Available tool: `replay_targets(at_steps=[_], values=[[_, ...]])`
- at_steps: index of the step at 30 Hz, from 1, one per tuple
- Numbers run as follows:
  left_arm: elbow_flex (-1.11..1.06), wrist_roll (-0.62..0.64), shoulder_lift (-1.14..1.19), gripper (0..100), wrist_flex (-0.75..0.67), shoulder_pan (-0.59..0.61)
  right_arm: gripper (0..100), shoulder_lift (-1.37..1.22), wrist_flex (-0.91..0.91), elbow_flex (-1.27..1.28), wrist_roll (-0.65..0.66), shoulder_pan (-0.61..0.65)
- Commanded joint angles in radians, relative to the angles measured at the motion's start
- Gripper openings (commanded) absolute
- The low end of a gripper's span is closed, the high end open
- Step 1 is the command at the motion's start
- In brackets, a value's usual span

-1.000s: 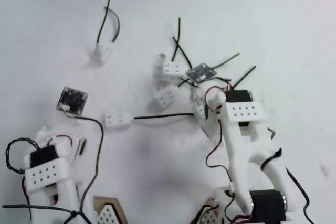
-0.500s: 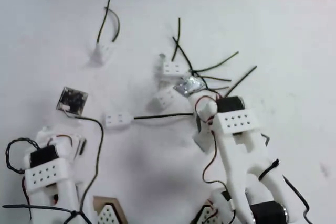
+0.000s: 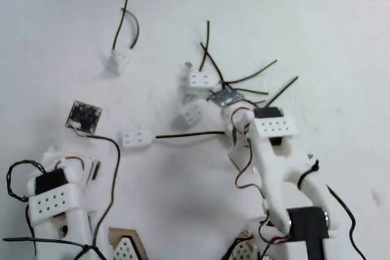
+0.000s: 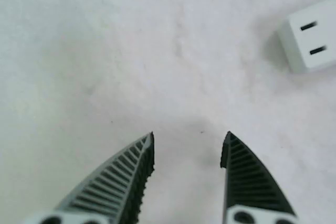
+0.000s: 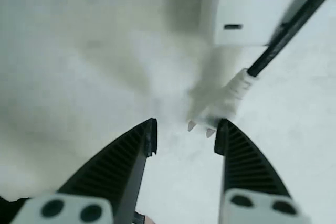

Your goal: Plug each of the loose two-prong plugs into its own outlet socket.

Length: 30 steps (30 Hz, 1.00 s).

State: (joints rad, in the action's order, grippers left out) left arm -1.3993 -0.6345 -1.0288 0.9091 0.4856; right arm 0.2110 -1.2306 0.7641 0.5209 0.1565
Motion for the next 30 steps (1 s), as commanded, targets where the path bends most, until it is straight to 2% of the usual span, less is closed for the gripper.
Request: replay_targets(at_steps=[1,11,16,30], values=[[0.003,0.002,-0.018,21,-0.017,0.004,18.0,-0.061,0.010,-0.072,0.003,-0.030],[0.003,0.002,-0.018,21,-0.017,0.004,17.9,-0.101,0.035,-0.077,0.003,-0.022],[0.003,0.002,-0.018,21,-0.017,0.004,11.5,-0.102,0.104,-0.072,0.003,-0.030],[0.003,0.002,-0.018,21,-0.017,0.004,11.8,-0.104,0.117,-0.077,0.003,-0.053]])
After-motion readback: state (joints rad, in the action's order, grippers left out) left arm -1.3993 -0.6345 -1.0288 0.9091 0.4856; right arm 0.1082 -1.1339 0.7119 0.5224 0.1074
